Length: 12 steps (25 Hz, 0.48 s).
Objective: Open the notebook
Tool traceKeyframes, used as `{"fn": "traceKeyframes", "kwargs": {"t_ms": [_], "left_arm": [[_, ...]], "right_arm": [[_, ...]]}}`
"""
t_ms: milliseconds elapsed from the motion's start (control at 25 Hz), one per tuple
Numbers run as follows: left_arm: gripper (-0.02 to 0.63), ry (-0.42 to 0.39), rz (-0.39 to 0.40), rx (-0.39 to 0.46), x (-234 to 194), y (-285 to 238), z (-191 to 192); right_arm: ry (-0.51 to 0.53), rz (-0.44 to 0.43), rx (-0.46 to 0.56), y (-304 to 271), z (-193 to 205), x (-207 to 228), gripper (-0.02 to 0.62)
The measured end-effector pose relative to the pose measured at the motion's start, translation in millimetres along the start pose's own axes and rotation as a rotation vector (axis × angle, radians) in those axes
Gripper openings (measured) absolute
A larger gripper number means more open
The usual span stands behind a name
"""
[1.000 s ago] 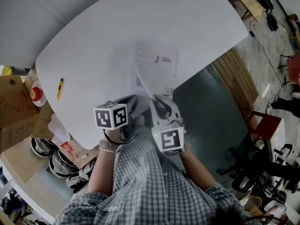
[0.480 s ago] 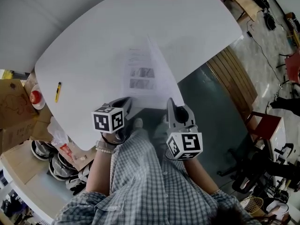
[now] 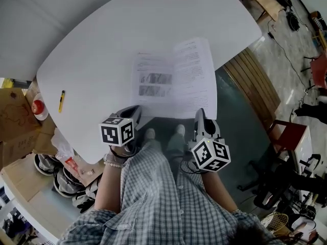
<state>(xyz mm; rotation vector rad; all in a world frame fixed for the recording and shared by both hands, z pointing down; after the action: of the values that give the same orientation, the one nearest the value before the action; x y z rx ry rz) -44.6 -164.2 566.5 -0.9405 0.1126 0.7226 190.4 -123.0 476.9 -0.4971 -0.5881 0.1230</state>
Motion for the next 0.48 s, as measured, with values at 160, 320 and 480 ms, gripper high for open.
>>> {"fn": "traceKeyframes", "kwargs": {"t_ms": [160, 320, 480], "left_arm": [[0.006, -0.007, -0.005, 0.000, 2.5, -0.6, -1.4], [0.006, -0.018, -0.015, 0.002, 1.3, -0.7, -1.3], [0.006, -0.022, -0.029, 0.008, 2.0, -2.3, -3.0]], "right_arm": [[-0.035, 0.058, -0.018, -2.4, 1.8, 22.7, 0.037], [-0.024, 0.086, -0.028, -13.1, 4.3, 32.9, 0.037], [-0.022, 0.109, -0.033, -26.3, 5.2, 41.6, 0.037]]}}
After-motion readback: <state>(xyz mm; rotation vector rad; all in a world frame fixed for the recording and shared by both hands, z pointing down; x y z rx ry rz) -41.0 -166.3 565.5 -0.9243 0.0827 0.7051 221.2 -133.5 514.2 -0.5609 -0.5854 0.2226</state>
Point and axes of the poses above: the fingertips, and each gripper's own axes: y backward along the fingers, x to its right, z out of its underside, the point moved 2 cm from there along y, backward along the fingers, and after that the axes turned 12 degrees about -y, right-handed, at the moved point
